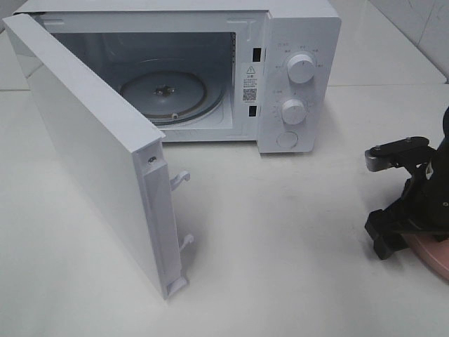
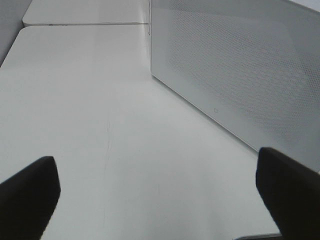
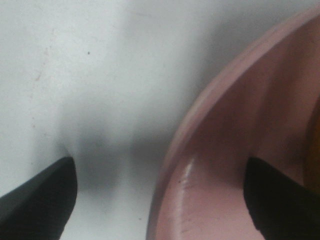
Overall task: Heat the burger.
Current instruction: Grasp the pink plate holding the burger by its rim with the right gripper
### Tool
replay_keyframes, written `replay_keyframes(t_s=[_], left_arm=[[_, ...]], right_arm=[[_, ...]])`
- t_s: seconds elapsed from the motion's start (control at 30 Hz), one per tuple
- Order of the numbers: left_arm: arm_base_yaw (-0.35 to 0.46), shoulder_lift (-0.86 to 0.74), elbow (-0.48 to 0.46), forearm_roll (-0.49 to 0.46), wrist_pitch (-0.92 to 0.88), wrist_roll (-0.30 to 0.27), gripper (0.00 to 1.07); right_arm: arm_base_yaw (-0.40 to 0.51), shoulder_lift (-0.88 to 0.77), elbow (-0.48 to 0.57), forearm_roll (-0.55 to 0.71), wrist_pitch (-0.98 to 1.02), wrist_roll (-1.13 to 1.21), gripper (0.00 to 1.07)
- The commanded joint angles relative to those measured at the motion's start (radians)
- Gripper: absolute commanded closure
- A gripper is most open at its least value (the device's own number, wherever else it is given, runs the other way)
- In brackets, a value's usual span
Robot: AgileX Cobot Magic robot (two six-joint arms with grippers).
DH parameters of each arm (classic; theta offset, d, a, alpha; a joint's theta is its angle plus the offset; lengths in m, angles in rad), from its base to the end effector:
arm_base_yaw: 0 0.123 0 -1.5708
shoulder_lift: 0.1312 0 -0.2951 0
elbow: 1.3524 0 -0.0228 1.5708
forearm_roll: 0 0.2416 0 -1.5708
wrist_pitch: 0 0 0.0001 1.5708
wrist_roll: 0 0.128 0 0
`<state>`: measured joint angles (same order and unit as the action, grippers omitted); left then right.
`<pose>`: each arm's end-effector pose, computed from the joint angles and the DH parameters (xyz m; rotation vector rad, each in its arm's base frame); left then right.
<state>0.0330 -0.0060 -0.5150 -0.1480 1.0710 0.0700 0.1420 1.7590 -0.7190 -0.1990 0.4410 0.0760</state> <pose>0.0068 -0.0164 0.2604 0.0471 2.0261 -0.1116 0.2733 0.0281 0.0941 -0.3514 2.9322 -0.1197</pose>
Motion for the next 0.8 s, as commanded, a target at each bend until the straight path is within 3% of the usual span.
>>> replay_keyframes(t_s=[0.03,0.17,0.33,0.37,0.4,0.43,0.47,0.5,0.53,0.6,0.8], left_arm=[[0.003,-0.016,-0.001,0.001,-0.004,-0.001,0.07],[0.003,-0.016,-0.001,0.001,-0.004,-0.001,0.07],[0.003,-0.016,-0.001,0.001,-0.004,-0.001,0.07],[0.003,-0.016,-0.001,0.001,-0.004,-0.001,0.07],[0.003,-0.016,-0.001,0.001,-0.004,-0.001,0.07],[0.003,-0.016,-0.001,0.001,-0.004,-0.001,0.07],[0.003,-0.016,-0.001,0.001,-0.004,-0.001,0.07],[0.003,-0.016,-0.001,0.001,-0.004,-0.001,0.07],[0.003,-0.016,-0.001,0.001,-0.004,-0.001,0.07],[0.003,-0.016,-0.001,0.001,-0.004,-0.001,0.07],[0.003,-0.016,-0.001,0.001,-0.004,-0.001,0.07]], right_arm=[[-0.002,0.034,0.005,-0.008,0.003,0.007,0.22],[-0.002,0.034,0.005,-0.009,0.005,0.007,0.27],[-0.002,0.034,0.005,-0.011,0.028,0.027,0.45],[-0.002,0.034,0.005,-0.023,0.03,0.046,0.56],[-0.002,0.034,0.005,-0.023,0.03,0.046,0.56],[-0.002,0.034,0.005,-0.035,0.03,0.068,0.68],[-0.002,0.034,0.005,-0.035,0.03,0.068,0.68],[-0.002,0.034,0.005,-0.047,0.035,0.084,0.84],[-0.002,0.034,0.005,-0.047,0.035,0.084,0.84],[-0.002,0.034,0.005,-0.055,0.055,0.098,1.04],[0.001,0.031,0.005,-0.056,0.06,0.1,1.07]])
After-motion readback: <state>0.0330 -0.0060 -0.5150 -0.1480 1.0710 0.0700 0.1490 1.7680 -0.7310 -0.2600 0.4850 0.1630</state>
